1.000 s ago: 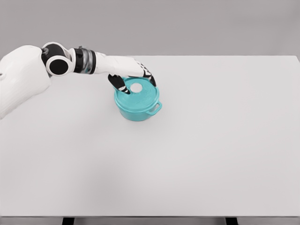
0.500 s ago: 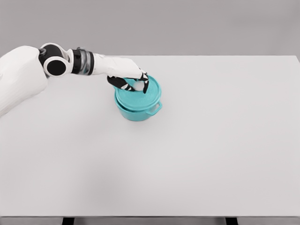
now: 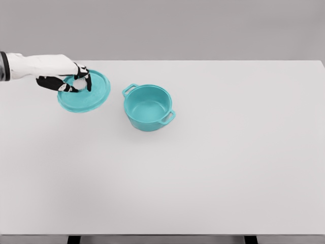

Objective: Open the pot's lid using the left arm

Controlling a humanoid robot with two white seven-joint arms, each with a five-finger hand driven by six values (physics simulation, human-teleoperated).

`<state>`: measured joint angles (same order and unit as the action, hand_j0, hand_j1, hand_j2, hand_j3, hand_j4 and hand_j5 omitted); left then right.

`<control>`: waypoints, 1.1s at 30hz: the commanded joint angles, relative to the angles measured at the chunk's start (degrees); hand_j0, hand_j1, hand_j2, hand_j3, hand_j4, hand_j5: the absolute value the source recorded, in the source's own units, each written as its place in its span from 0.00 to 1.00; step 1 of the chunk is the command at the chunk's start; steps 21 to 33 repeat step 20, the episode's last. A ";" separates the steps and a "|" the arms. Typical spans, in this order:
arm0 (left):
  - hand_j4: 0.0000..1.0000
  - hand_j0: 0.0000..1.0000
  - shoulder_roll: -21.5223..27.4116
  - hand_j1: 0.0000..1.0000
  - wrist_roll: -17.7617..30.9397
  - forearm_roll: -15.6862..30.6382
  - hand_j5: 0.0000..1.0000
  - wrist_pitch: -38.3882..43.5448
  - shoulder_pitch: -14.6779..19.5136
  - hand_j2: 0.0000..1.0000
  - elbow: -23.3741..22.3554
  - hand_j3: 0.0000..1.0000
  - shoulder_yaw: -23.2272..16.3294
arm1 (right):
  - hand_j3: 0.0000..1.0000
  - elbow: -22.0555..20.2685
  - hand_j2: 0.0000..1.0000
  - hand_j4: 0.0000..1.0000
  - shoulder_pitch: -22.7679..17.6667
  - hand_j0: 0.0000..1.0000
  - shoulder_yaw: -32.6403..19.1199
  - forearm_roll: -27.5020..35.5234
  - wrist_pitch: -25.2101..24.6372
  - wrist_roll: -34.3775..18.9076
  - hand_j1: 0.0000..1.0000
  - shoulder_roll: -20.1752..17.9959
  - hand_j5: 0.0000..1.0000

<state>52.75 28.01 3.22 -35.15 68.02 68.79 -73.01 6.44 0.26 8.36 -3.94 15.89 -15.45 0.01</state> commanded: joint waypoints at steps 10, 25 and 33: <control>1.00 1.00 0.78 1.00 -0.59 0.39 1.00 0.15 -2.37 1.00 -1.03 1.00 1.91 | 1.00 -0.03 1.00 1.00 0.00 1.00 -0.01 -0.02 0.02 -0.02 1.00 -0.01 1.00; 1.00 1.00 1.57 1.00 -0.67 6.89 1.00 0.15 -7.28 1.00 16.28 1.00 8.76 | 1.00 0.06 1.00 1.00 0.00 1.00 -0.01 -0.02 0.02 -0.02 1.00 -0.01 1.00; 1.00 1.00 1.57 1.00 -0.67 6.89 1.00 0.15 -7.28 1.00 16.28 1.00 8.76 | 1.00 0.06 1.00 1.00 0.00 1.00 -0.01 -0.02 0.02 -0.02 1.00 -0.01 1.00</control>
